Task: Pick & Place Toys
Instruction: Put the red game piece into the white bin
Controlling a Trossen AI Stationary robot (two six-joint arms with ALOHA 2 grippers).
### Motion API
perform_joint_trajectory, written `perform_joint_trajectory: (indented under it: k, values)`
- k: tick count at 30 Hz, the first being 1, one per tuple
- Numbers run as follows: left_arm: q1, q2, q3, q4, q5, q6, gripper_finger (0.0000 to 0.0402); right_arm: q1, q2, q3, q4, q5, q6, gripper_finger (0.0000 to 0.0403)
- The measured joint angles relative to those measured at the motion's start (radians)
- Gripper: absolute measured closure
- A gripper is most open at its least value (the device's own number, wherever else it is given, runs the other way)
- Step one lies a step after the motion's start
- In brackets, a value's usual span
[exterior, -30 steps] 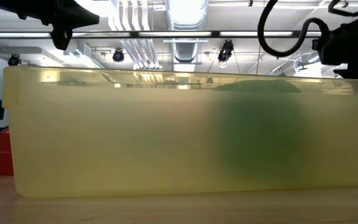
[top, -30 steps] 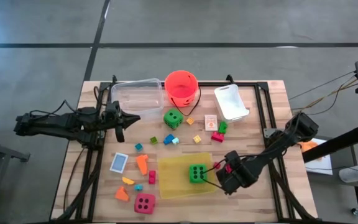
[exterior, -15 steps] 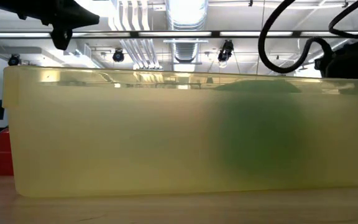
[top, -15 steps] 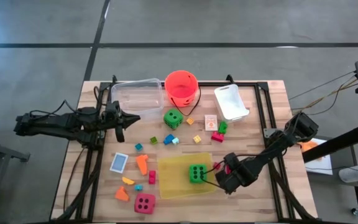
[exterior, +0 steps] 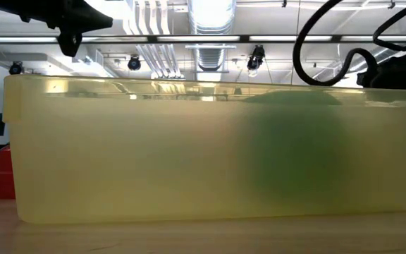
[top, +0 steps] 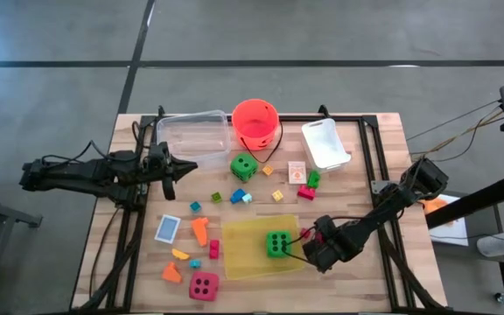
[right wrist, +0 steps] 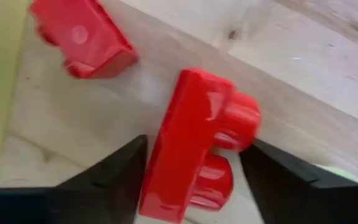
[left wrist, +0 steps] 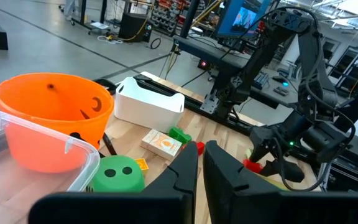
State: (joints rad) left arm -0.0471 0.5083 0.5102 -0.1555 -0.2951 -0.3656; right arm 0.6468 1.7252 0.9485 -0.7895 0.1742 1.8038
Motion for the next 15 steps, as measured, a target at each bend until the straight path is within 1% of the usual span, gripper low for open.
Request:
perform_joint_trajectory:
  k: [3, 4, 10, 15]
  values:
    - [0.0, 0.0, 0.0, 0.0, 0.0, 0.0, 0.0379, 0.0, 0.0, 0.005, -0.004, 0.001, -0.016, 0.0241]
    - [0.0, 0.0, 0.0, 0.0, 0.0, 0.0, 0.0379, 0.0, 0.0, 0.007, -0.004, 0.001, -0.03, 0.0251]
    - [0.0, 0.0, 0.0, 0.0, 0.0, -0.009, 0.0379, 0.0, 0.0, 0.039, -0.039, 0.008, -0.1, 0.0251]
    - [0.0, 0.003, 0.0, 0.0, 0.0, -0.004, 0.0379, 0.001, 0.0, 0.128, -0.188, 0.01, -0.138, 0.0251]
